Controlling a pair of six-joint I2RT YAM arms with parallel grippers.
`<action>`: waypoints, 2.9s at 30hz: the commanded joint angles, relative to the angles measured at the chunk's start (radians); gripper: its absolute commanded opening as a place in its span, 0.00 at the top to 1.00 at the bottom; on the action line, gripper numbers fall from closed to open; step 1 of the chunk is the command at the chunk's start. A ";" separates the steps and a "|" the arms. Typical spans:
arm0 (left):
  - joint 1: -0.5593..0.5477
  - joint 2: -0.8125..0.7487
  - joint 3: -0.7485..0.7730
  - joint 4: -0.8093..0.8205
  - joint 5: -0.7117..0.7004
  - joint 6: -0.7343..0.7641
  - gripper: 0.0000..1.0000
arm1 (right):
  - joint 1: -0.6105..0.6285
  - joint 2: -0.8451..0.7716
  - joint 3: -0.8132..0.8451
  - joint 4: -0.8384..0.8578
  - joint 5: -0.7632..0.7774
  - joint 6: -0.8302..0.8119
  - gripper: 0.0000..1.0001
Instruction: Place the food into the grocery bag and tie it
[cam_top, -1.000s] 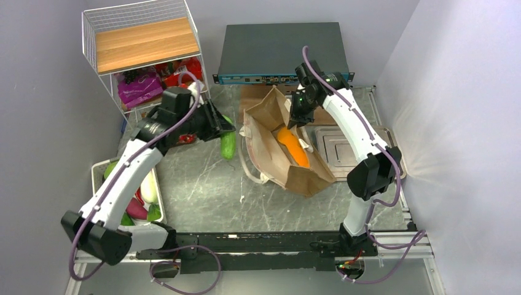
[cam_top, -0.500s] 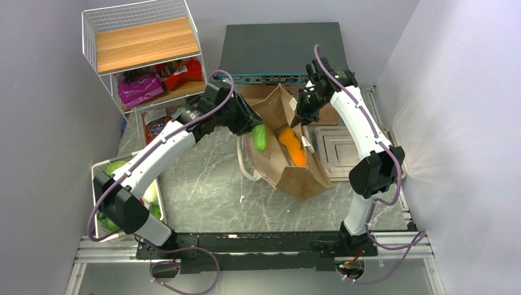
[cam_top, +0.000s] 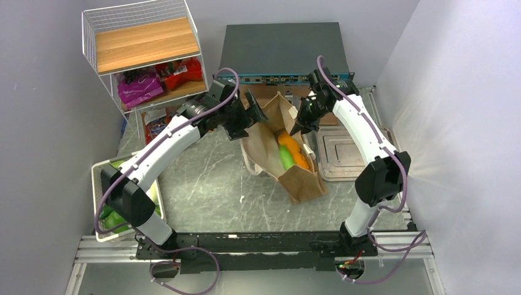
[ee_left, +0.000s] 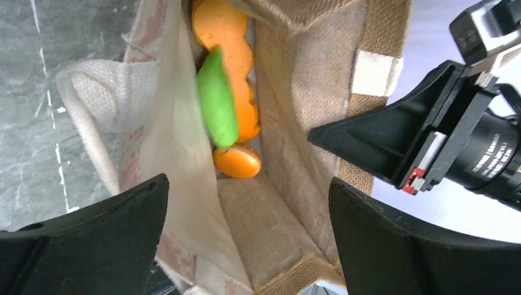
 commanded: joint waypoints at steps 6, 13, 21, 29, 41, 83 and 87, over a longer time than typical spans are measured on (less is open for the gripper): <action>-0.005 -0.272 -0.080 -0.078 -0.007 0.162 0.01 | 0.011 -0.120 -0.043 0.053 0.052 0.136 1.00; 0.020 -0.438 -0.079 -0.221 -0.102 0.266 0.01 | 0.017 -0.149 -0.017 0.059 0.085 0.179 1.00; 0.171 -0.543 -0.022 -0.473 -0.316 0.423 0.01 | 0.030 -0.072 0.027 0.099 0.086 0.153 1.00; 0.226 -0.780 -0.233 -0.496 -0.523 0.473 0.01 | 0.034 -0.052 0.004 0.179 0.053 0.077 1.00; 0.237 -0.847 -0.272 -0.743 -0.838 0.234 0.01 | 0.036 -0.077 -0.073 0.223 0.009 0.041 1.00; 1.040 -0.582 -0.585 -0.352 -0.524 0.279 0.01 | 0.040 -0.069 -0.084 0.159 -0.054 -0.026 1.00; 1.109 -0.596 -0.592 -0.292 -0.481 0.318 0.01 | 0.041 -0.050 -0.059 0.139 -0.041 -0.034 1.00</action>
